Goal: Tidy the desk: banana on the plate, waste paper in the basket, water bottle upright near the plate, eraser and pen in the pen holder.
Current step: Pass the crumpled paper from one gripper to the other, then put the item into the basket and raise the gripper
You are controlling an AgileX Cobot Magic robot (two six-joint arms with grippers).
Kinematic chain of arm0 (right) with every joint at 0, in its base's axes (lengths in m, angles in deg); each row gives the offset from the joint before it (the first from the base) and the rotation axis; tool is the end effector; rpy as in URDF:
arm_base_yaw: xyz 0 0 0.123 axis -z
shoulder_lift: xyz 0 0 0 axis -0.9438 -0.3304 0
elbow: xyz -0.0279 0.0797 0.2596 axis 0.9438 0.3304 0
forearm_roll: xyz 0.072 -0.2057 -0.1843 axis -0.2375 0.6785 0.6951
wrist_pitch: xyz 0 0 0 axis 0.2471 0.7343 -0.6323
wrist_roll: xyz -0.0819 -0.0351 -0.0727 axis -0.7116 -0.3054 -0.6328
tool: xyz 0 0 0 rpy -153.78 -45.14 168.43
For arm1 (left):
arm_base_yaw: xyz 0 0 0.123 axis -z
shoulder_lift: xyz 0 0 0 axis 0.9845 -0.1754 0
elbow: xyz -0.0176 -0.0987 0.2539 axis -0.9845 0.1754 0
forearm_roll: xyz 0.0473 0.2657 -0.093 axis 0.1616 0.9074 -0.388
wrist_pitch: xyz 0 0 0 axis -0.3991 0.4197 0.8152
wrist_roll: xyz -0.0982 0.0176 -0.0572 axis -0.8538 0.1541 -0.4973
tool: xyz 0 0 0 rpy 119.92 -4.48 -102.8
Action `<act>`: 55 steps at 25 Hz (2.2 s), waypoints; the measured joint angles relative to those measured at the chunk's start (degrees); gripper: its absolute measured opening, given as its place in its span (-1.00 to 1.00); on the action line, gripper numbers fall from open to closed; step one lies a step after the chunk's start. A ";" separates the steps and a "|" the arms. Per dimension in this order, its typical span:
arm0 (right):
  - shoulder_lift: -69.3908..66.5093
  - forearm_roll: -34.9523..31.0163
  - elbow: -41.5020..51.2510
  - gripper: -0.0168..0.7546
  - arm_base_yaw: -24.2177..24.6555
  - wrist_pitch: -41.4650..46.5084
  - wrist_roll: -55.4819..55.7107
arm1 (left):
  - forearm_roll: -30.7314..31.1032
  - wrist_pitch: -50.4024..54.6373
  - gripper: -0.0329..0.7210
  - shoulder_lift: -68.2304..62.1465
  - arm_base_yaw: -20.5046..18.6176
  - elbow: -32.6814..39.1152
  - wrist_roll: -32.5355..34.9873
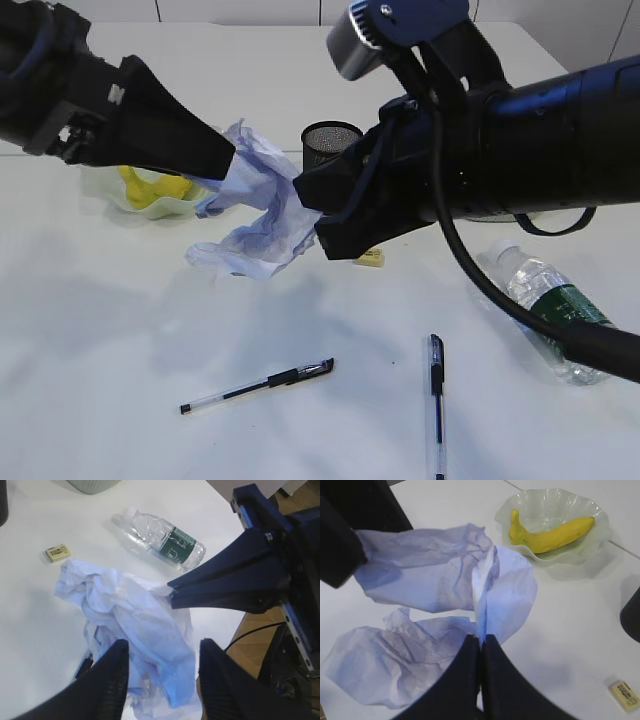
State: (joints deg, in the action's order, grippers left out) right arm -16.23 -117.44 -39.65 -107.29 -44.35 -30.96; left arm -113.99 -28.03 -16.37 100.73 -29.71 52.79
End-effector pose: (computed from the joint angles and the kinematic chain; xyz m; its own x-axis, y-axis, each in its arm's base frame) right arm 0.2731 0.2376 0.2568 -0.3080 -0.3825 -0.8711 -0.7923 0.6100 0.0123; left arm 0.2761 -0.1800 0.3003 -0.6891 0.2495 -0.6803 0.6626 0.5969 -0.4523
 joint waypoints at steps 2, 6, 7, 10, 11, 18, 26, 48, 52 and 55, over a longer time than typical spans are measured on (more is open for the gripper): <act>0.00 0.00 0.00 -0.99 0.00 0.00 0.00 | 0.12 0.27 0.07 0.46 0.00 0.00 0.00; 0.00 0.00 0.00 -0.99 0.00 0.00 0.00 | 0.67 0.31 0.23 2.82 0.00 0.00 0.00; 0.00 0.00 0.00 -0.99 0.00 0.00 0.00 | 0.97 0.31 0.26 3.67 0.00 0.00 0.00; 0.00 0.00 0.00 -0.99 0.00 0.00 0.00 | 1.82 0.31 0.33 5.87 0.00 0.00 0.00; 0.00 0.00 0.00 -0.99 0.00 0.00 0.00 | 1.94 0.31 0.34 6.51 0.00 0.00 0.00; 0.00 0.09 0.00 -0.99 2.03 0.00 0.00 | 5.16 0.31 0.35 8.52 0.00 0.00 -1.04; 0.00 0.31 0.00 -0.99 8.56 -0.10 0.10 | 10.55 0.31 0.35 8.52 0.00 0.00 -4.01; 0.00 1.92 -0.28 -1.00 21.88 -9.60 -0.54 | 24.62 -2.75 0.35 8.52 0.00 0.00 -15.95; 0.00 1.92 -0.28 -0.99 23.60 -12.62 -0.94 | 29.34 -3.97 0.35 8.52 0.00 0.00 -19.87; -0.02 1.92 -0.33 -0.99 24.61 -13.85 -2.16 | 31.63 -4.39 0.35 8.52 -0.74 0.00 -21.71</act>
State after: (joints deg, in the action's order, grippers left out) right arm -16.25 -115.52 -39.98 -82.68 -58.20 -33.12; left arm -82.36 -32.42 -7.86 99.99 -29.71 31.08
